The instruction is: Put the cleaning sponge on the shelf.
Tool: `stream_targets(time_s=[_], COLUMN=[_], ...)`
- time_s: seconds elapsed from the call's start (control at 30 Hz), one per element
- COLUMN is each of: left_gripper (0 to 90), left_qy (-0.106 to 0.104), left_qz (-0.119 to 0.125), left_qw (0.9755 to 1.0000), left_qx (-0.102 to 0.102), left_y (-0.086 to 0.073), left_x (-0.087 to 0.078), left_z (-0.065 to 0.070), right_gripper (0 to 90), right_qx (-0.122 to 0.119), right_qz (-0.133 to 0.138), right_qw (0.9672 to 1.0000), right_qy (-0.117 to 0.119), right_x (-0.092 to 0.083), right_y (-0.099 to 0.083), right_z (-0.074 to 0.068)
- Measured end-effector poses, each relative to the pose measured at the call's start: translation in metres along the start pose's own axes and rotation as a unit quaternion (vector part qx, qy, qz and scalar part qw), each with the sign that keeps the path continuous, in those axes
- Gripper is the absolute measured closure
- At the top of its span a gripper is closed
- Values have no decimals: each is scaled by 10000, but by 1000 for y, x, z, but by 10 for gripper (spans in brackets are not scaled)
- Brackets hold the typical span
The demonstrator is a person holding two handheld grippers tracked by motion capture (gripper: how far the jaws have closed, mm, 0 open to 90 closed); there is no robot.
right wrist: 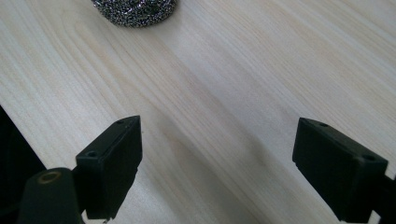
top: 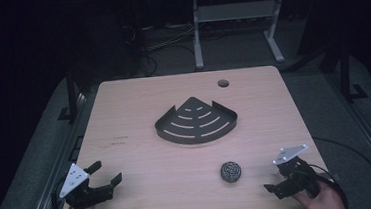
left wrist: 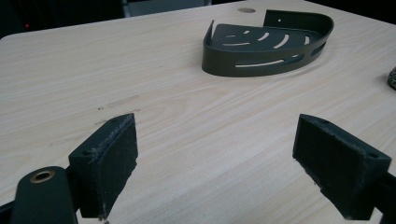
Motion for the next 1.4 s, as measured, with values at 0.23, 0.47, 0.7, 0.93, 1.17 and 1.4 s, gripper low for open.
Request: stream_targets(time_s=[0.23,0.47,0.7,0.93,1.17,1.4], left_gripper=[132,132,132,132,132,132], left_qy=[2,15,8,21,28,39], left_qz=[-4,7,12,27,36,41], left_qw=[10000,10000,10000,10000,10000,10000], left_qx=[6,2,20,6,29,12], left_y=[0,0,0,1,1,2], left_x=[0,0,0,-1,-1,-1], left_z=[0,0,0,0,1,0], right_gripper=[154,154,154,154,154,153], right_qx=[-37,-141,-176,-235,-331,-410], right_qz=[-25,-65,-87,-139,-203,-247], right_qw=[10000,9998,9997,9995,9991,9985], right_qy=[43,83,112,169,197,248], right_x=[2,4,4,6,7,10], right_y=[2,5,7,10,13,19], right_z=[-3,-7,-9,-12,-15,-19])
Point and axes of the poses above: each handheld gripper's, and its own axes: x roughly forward along the jaws, y roughly out of its top, z roughly to its right, the point moved 8 cm from there along x, roughly forward along the jaws, and after that the axes turned 13 degrees about y, right-handed, at the moved point
